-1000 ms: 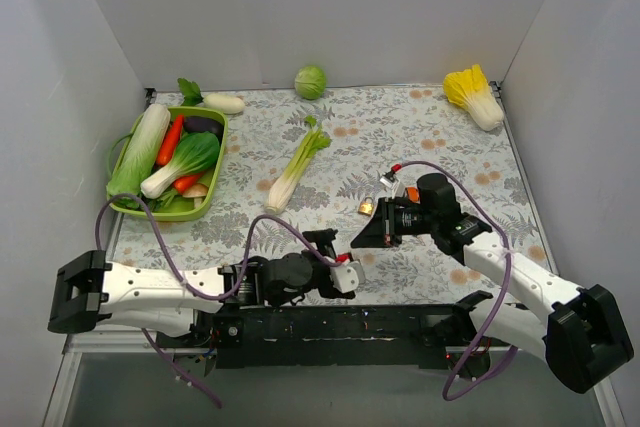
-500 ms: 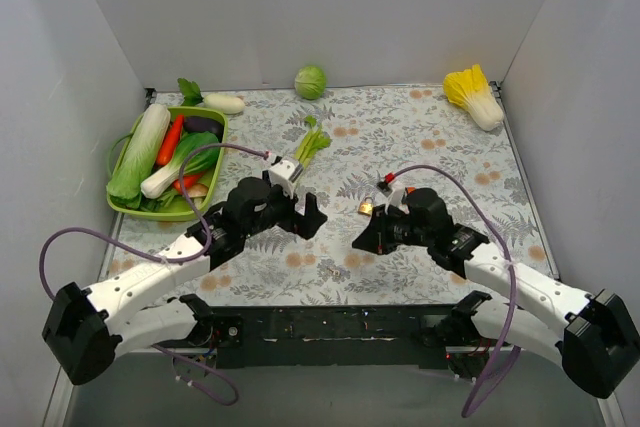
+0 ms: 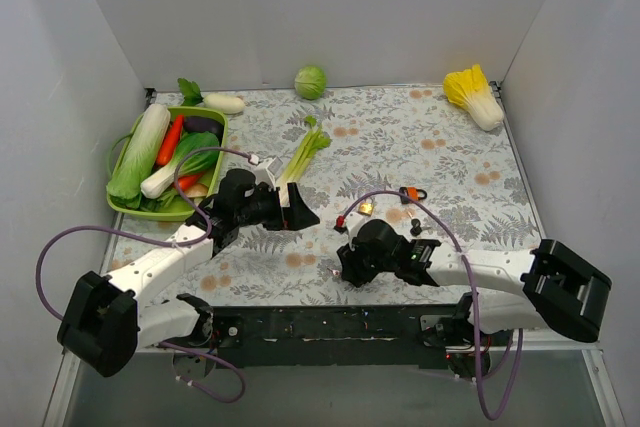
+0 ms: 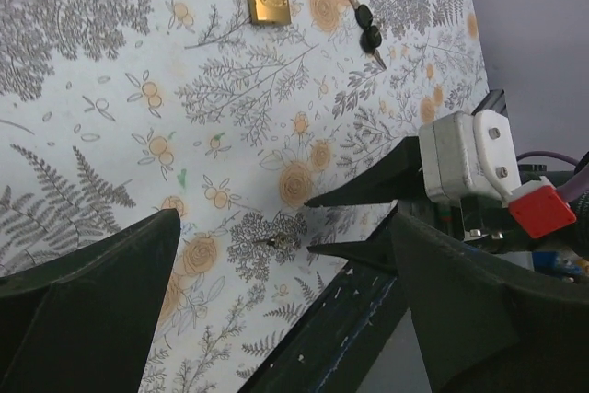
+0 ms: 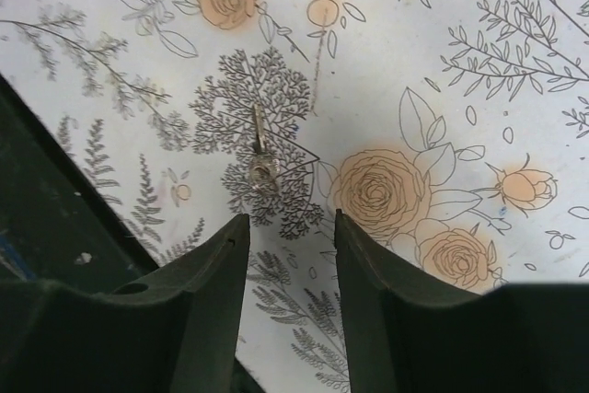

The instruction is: Unlock with the key

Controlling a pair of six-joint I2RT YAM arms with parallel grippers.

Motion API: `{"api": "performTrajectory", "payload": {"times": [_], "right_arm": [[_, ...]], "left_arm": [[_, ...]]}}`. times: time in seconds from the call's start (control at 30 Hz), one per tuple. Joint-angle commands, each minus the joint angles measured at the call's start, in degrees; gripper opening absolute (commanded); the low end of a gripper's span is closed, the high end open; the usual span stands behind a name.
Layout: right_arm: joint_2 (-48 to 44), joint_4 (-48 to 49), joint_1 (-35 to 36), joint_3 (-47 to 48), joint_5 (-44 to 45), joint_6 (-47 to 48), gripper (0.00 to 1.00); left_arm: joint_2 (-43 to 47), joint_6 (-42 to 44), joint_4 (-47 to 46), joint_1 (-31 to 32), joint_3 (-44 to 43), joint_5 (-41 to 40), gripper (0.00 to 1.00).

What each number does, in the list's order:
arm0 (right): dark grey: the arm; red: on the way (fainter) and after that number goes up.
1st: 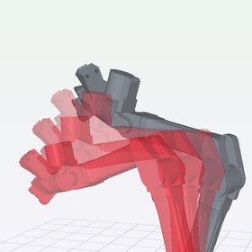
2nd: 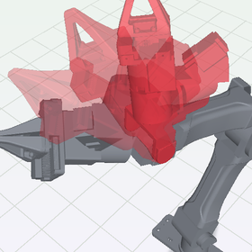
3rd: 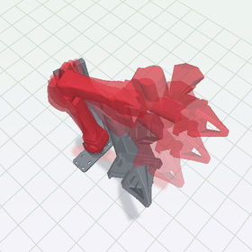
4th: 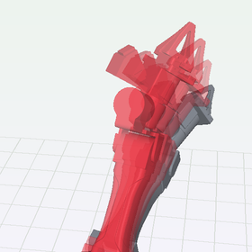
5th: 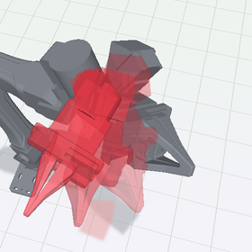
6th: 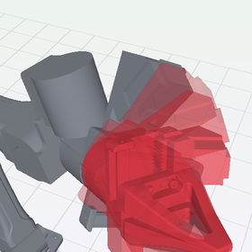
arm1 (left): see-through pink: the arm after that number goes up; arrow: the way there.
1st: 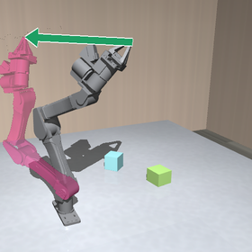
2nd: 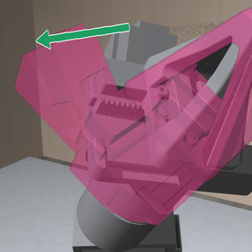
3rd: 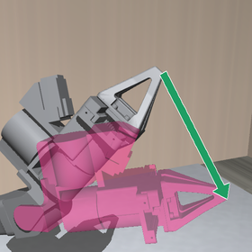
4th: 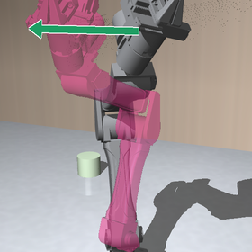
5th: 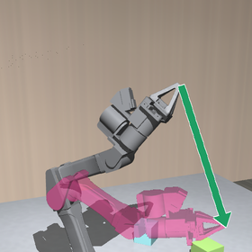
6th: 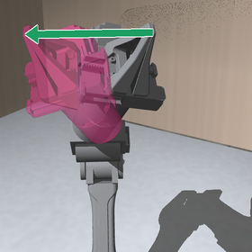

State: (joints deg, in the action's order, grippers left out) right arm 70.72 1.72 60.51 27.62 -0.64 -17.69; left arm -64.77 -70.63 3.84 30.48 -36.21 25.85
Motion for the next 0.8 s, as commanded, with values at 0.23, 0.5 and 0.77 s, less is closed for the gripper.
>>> {"api": "performTrajectory", "payload": {"times": [0.23,0.5,0.77], "right_arm": [[7.0,5.3,3.6,3.2,4.2,9.1,0.53],[9.2,3.9,4.8,4.5,6.5,9.5,0.26],[2.6,-0.2,4.9,5.8,8.6,8.6,0.01]], "left_arm": [[1.6,-8.0,-3.0,-0.2,4.8,2.9,0.98],[2.2,-9.1,-3.2,-0.1,5.1,2.7,0.98],[2.3,-12.6,-8.9,-0.1,7.3,6.2,0.98]]}}
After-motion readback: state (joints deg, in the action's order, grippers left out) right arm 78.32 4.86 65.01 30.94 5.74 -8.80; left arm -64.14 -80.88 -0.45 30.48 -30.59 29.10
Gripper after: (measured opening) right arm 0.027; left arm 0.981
